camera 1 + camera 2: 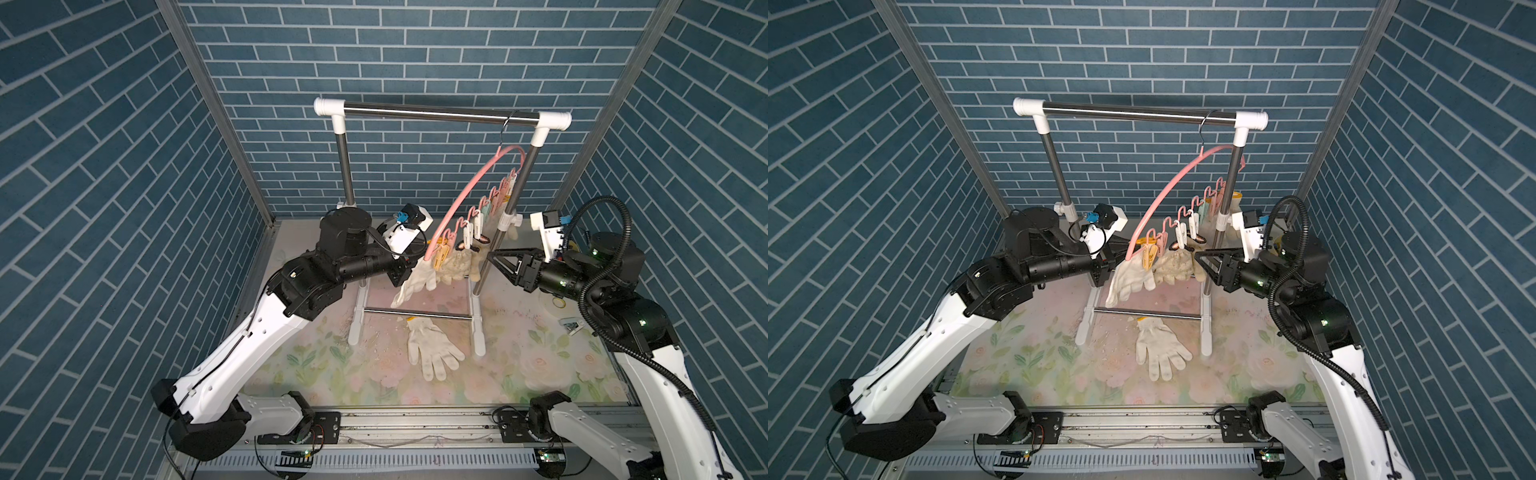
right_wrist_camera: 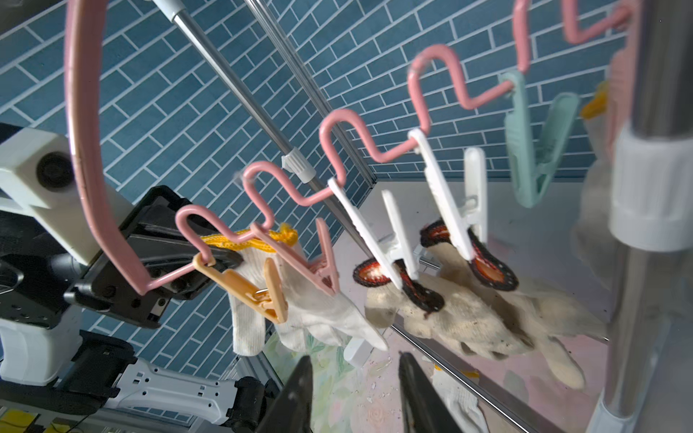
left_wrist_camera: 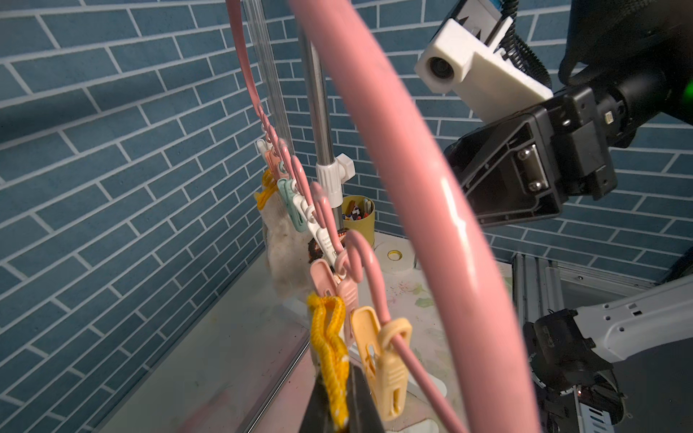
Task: Clip the gloves onto a hanger to dry
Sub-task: Open the clamp at the hanger.
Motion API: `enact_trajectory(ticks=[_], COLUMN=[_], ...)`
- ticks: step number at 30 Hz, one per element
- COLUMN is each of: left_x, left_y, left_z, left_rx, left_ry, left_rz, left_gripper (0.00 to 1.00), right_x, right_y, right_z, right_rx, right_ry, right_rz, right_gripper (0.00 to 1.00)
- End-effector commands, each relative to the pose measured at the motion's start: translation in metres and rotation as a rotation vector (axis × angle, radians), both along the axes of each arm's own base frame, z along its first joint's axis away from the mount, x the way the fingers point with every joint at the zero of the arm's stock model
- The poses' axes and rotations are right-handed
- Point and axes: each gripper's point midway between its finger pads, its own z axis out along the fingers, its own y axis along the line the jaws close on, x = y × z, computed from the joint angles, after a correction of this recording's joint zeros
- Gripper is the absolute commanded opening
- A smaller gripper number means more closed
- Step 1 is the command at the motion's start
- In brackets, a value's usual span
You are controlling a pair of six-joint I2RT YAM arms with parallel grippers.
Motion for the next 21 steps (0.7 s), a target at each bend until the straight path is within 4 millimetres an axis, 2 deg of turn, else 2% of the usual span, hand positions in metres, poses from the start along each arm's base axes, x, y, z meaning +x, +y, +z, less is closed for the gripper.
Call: enact_trajectory(ticks=[1,14,21], left_x=[-0.001,0.003,0.005], left_y=[-0.003,-0.005,-0.006], left_z=[0.015,0.012,0.010], left_rx=[-0.040,-0.034,-0.031], left_ry=[-0.016,-0.016,-0.014], left_rz=[-0.021,-0.013,-0.010], left_gripper=[0.00,0.00,0.00], right_x=[0.005,0.024,0.026], right_y=[0.012,0.043,0.054], right_z=[0.017,0.012,0.016], right_rx=[0.005,0.024,0.044], right_ry=[-0.066,-0.045,-0.048], right_rz=[0.005,0.046,0.086], right_gripper=[0.40,0.48,0.50])
